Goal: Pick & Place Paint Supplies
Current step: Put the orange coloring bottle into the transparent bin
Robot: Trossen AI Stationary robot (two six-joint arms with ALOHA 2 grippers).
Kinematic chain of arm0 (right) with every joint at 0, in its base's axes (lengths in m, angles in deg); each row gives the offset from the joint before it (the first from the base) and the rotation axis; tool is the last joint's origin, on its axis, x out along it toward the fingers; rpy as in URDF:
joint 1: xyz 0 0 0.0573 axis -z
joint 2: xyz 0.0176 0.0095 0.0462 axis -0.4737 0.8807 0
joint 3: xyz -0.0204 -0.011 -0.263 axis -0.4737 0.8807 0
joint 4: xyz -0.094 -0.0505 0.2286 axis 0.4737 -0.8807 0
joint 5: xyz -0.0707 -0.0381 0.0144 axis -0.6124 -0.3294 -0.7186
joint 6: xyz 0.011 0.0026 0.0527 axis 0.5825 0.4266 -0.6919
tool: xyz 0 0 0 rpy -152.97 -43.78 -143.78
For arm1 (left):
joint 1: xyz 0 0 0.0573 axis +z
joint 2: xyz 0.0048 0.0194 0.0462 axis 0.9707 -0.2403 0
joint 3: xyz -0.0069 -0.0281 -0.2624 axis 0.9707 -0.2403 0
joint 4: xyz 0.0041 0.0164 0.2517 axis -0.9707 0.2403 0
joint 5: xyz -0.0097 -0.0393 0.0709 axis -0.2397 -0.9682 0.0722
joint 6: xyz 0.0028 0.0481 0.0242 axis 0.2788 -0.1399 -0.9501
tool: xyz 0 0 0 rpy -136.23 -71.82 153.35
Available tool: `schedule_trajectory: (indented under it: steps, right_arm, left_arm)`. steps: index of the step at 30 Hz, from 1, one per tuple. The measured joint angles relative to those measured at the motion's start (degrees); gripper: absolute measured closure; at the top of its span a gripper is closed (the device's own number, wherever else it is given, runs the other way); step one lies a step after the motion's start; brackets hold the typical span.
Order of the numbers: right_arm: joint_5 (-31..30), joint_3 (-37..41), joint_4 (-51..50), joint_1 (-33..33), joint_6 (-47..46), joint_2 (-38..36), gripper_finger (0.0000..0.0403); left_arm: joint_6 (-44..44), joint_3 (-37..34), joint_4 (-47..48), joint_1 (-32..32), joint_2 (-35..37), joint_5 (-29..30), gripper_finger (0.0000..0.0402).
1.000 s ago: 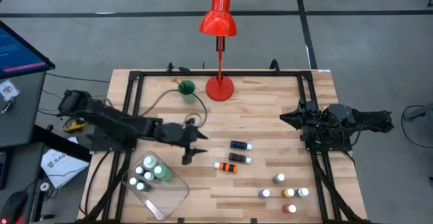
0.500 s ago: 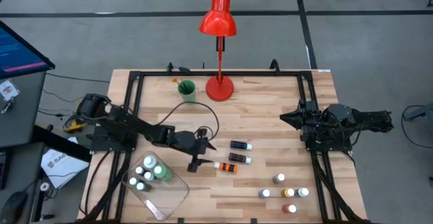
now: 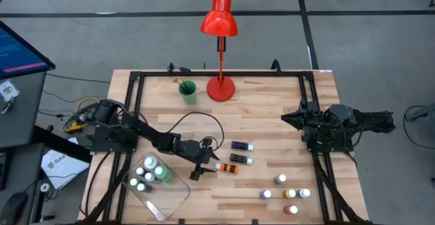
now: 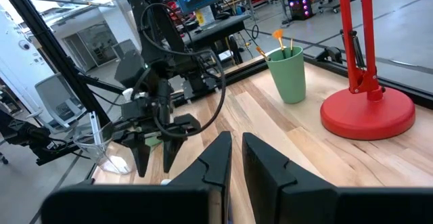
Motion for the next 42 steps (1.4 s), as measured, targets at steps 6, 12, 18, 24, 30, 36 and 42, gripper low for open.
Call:
schedule_trajectory:
  steps: [6,12,18,24,30,36,42]
  right_arm:
    - [0.0,0.0,0.0,0.0,0.0,0.0,0.0369]
    - [0.0,0.0,0.0,0.0,0.0,0.0,0.0369]
    - [0.0,0.0,0.0,0.0,0.0,0.0,0.0369]
    - [0.0,0.0,0.0,0.0,0.0,0.0,0.0369]
    - [0.0,0.0,0.0,0.0,0.0,0.0,0.0369]
    - [0.0,0.0,0.0,0.0,0.0,0.0,0.0369]
    - [0.0,0.0,0.0,0.0,0.0,0.0,0.0369]
  left_arm:
    - [0.2,0.0,-1.8,-0.1,-1.3,0.9,0.016]
    - [0.3,0.0,-1.8,-0.2,-1.3,1.7,0.016]
    - [0.3,0.0,-1.8,-0.2,-1.3,1.9,0.016]
    - [0.2,0.0,-1.7,-0.9,-1.3,3.1,0.016]
    - [1.1,0.1,-1.1,-1.2,-3.6,3.5,0.016]
    - [1.5,0.1,-1.0,-1.2,-4.2,5.4,0.016]
    - [2.0,0.1,-1.5,-1.2,-4.7,5.5,0.016]
